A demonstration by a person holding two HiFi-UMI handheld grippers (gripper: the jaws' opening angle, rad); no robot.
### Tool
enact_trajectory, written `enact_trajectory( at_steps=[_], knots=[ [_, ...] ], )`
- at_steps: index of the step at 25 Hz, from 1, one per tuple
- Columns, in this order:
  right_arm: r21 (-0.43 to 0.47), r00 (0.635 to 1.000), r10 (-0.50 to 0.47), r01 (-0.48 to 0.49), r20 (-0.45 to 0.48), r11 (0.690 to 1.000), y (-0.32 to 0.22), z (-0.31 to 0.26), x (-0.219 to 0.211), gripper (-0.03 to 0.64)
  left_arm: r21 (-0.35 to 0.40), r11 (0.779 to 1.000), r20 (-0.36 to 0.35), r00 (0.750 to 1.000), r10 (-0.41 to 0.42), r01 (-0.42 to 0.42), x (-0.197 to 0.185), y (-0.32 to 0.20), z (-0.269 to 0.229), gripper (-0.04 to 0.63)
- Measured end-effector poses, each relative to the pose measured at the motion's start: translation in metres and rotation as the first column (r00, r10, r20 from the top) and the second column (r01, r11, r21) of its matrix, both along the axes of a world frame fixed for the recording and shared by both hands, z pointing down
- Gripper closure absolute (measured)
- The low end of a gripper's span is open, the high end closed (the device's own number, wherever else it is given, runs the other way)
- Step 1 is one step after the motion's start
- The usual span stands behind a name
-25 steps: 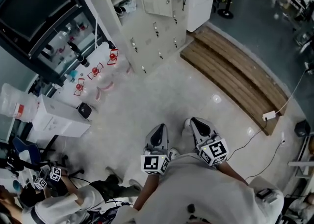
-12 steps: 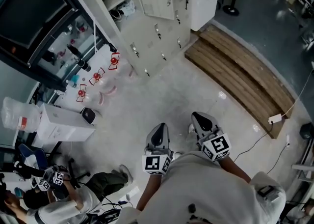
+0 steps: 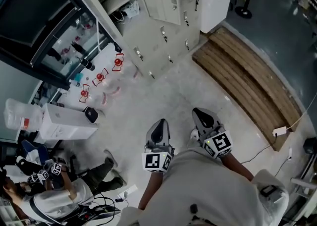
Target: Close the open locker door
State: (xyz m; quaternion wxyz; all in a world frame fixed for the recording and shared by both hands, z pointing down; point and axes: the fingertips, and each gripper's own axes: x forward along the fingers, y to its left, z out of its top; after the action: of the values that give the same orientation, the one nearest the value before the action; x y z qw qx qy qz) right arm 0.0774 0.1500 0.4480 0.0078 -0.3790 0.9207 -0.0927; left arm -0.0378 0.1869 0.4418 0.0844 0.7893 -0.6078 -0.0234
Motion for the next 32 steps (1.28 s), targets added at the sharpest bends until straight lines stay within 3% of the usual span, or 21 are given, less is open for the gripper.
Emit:
enact_trajectory(
  at_steps=[5,15,23,32],
  knots=[
    [0.008,0.999,-0.042,0.042,-0.009,0.999,-0.035,0.006,0.014,0.588,0.006,0.999,-0.009,0.999,-0.046,0.046,0.015,-0.033,-0.001,0.588],
    [-0.043,0.998,-0.055,0.056,0.021,0.998,-0.073,0.018,0.027,0.588,-0.010,0.998,0.007,0.998,-0.058,0.058,0.025,-0.071,0.005,0.588],
    [-0.079,1.000,-0.009,0.010,0.008,0.997,-0.113,0.027,0.032,0.588,-0.028,0.999,-0.001,1.000,0.020,-0.020,0.035,-0.122,0.020,0.588],
    [-0.084,0.999,0.038,-0.041,-0.032,0.996,-0.196,0.023,0.018,0.588,-0.009,0.996,-0.019,0.996,0.085,-0.085,0.019,-0.221,0.011,0.588]
  ],
)
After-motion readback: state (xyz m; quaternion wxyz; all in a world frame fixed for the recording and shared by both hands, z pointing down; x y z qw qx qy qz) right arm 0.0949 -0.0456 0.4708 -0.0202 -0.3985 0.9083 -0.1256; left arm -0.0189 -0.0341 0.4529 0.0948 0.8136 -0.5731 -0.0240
